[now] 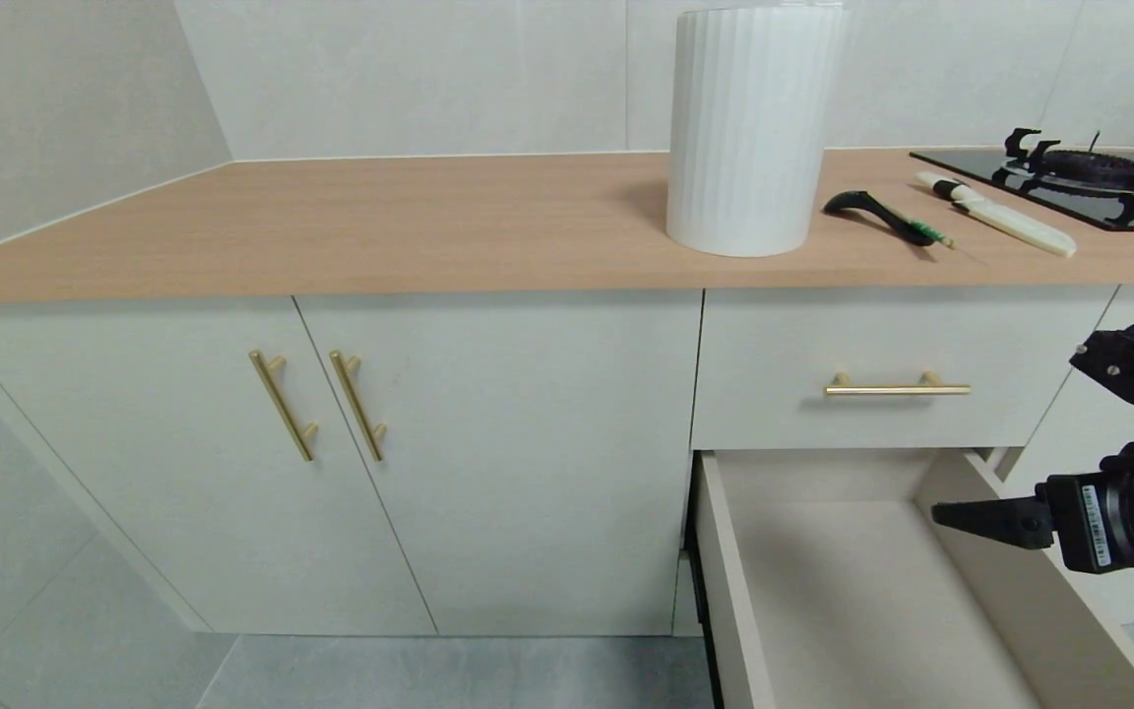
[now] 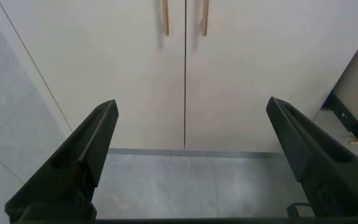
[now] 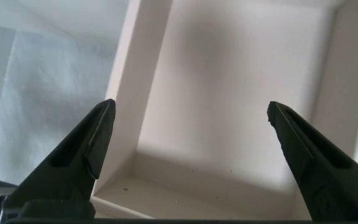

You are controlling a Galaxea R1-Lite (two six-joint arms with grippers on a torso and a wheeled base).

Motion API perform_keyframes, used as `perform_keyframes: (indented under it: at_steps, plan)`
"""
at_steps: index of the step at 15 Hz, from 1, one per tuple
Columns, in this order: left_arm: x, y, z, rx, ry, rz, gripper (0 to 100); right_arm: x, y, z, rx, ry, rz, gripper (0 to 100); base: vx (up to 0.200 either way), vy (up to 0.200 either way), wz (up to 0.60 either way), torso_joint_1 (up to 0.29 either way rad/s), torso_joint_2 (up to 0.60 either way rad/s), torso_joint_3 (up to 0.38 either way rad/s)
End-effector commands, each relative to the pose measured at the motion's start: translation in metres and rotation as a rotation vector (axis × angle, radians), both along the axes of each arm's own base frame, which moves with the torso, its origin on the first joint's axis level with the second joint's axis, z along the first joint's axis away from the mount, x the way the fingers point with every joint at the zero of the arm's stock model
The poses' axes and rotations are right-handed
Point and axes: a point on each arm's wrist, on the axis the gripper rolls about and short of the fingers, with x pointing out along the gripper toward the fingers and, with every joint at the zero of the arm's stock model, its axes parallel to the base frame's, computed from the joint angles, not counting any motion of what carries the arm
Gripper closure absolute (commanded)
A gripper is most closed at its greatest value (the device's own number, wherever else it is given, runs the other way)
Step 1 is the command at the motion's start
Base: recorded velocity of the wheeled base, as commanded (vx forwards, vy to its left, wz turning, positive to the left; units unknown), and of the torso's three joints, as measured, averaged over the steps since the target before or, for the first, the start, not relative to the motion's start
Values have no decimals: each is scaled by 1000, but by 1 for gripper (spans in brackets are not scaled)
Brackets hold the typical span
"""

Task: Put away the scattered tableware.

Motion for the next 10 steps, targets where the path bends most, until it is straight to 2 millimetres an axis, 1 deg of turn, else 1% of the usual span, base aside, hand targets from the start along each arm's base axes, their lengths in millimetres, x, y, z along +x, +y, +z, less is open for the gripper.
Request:
perform_keyframes:
  at_steps: [1,3,6,10]
  plan:
    - [0,0,0,-1,1,1,0,-6,-1,4,-9,-28,18,0,0,0,0,80,-339,-271]
    - [0,0,0,-1,1,1,0,-8,-1,3,-14,-30,23,0,0,0,0,93,-203,-298]
    - [0,0,0,-1,1,1,0,-8,-1,3,-14,-30,23,0,0,0,0,115,-549,-310]
    - [0,0,0,-1,1,1,0,-9,-2,3,-11,-31,27,0,0,0,0,167,-475,-309]
